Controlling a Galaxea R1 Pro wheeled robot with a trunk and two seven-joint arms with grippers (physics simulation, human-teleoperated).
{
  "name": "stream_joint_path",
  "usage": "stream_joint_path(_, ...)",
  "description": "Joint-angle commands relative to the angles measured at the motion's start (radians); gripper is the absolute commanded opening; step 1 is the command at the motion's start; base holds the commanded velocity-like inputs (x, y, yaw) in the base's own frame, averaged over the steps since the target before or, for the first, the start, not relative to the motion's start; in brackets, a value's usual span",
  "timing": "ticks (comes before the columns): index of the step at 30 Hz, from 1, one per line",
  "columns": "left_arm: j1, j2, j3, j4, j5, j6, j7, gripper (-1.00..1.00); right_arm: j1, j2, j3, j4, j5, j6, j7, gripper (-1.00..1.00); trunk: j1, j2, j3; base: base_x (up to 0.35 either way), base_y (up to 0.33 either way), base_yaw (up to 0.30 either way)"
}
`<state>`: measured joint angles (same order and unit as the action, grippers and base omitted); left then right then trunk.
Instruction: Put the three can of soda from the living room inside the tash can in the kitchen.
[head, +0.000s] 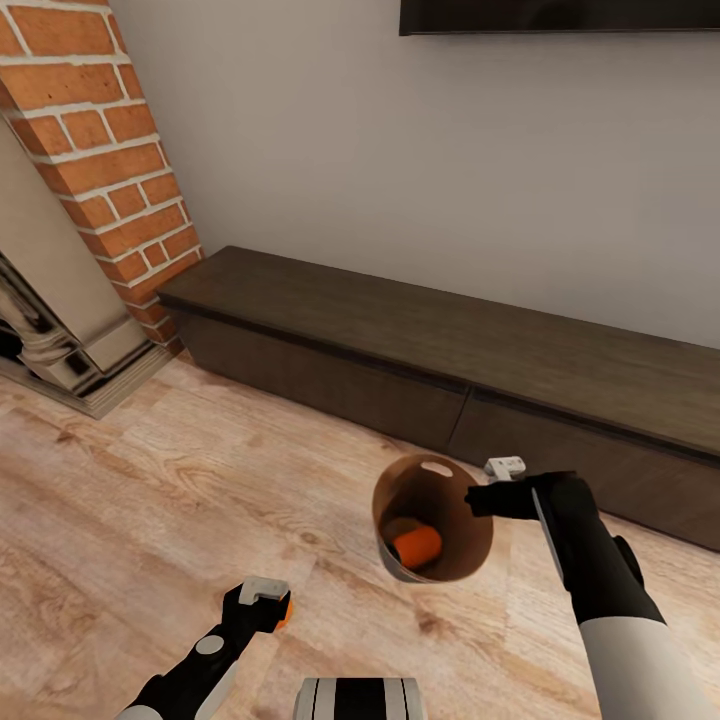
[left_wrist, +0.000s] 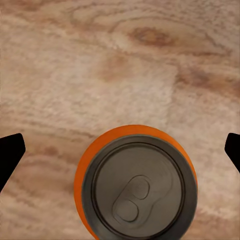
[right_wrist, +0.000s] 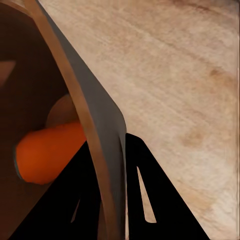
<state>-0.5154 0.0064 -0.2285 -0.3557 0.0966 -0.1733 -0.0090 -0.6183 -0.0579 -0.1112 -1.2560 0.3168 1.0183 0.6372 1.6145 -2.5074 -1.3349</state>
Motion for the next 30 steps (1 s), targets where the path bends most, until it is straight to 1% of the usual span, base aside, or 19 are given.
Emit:
stream_joint_path(1, 0.000, 0.000, 0.000, 0.000, 0.000, 0.000, 0.000, 1.00, 0.000, 0.000, 0.000, -0.004, -0.027, 0.010, 0.007, -1.00, 0.000, 0.000, 0.000, 0.000, 0.000, 0.000)
stream_joint_path(16, 0.000, 0.000, 0.000, 0.002, 0.000, 0.003, 0.000, 1.00, 0.007, 0.000, -0.001, -0.023, -0.028, 0.013, 0.010, -1.00, 0.000, 0.000, 0.000, 0.000, 0.000, 0.000)
stream_joint_path(23, 0.000, 0.000, 0.000, 0.005, 0.001, 0.006, 0.000, 1.00, 0.009, 0.000, -0.001, -0.024, -0.028, 0.013, 0.011, -1.00, 0.003, -0.002, -0.027, 0.000, 0.000, 0.000)
stream_joint_path(30, 0.000, 0.000, 0.000, 0.002, 0.000, 0.002, 0.001, 1.00, 0.009, 0.000, 0.000, -0.024, -0.028, 0.013, 0.010, -1.00, 0.003, -0.002, -0.027, 0.000, 0.000, 0.000)
